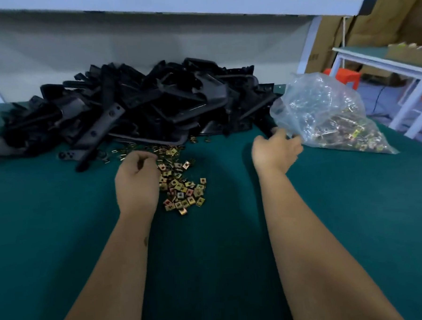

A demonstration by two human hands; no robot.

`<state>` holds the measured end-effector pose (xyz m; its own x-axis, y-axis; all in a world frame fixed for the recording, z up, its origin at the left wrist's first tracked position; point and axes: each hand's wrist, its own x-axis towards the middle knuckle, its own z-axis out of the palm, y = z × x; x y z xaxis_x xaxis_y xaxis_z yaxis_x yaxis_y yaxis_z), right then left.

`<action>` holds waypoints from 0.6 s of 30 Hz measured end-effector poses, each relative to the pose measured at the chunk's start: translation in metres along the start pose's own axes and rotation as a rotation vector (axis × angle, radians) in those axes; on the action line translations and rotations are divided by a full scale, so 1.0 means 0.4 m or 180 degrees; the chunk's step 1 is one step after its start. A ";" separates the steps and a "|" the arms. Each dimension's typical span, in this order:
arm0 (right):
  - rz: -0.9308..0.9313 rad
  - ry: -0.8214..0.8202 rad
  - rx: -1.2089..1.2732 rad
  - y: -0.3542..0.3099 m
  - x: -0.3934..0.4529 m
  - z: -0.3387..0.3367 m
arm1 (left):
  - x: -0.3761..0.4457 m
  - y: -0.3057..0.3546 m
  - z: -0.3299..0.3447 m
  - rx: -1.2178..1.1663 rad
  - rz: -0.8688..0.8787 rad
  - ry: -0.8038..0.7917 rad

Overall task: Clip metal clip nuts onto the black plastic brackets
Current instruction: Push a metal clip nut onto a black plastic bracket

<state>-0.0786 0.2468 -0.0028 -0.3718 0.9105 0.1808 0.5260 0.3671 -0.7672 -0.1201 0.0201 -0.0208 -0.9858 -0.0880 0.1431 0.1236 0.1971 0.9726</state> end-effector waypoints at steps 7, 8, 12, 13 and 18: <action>0.1040 -0.0557 -0.0005 -0.032 0.078 -0.010 | 0.006 -0.002 0.002 -0.0044 -0.0178 -0.0114; 0.1064 -0.0622 -0.0029 -0.032 0.083 -0.014 | 0.004 -0.002 0.003 -0.0006 -0.0179 -0.0128; 0.0779 -0.0362 -0.0037 -0.021 0.071 0.001 | -0.002 0.001 0.005 0.0195 -0.0180 -0.0179; 0.0673 -0.0210 -0.0061 -0.018 0.062 0.008 | -0.002 0.001 0.005 0.0204 -0.0179 -0.0180; 0.0422 -0.0287 -0.0601 -0.004 0.062 0.019 | 0.000 0.001 0.007 0.0222 -0.0239 -0.0166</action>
<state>-0.0945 0.2674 -0.0016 -0.3523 0.9356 0.0241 0.7053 0.2824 -0.6502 -0.1202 0.0228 -0.0211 -0.9968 -0.0546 0.0587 0.0426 0.2596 0.9648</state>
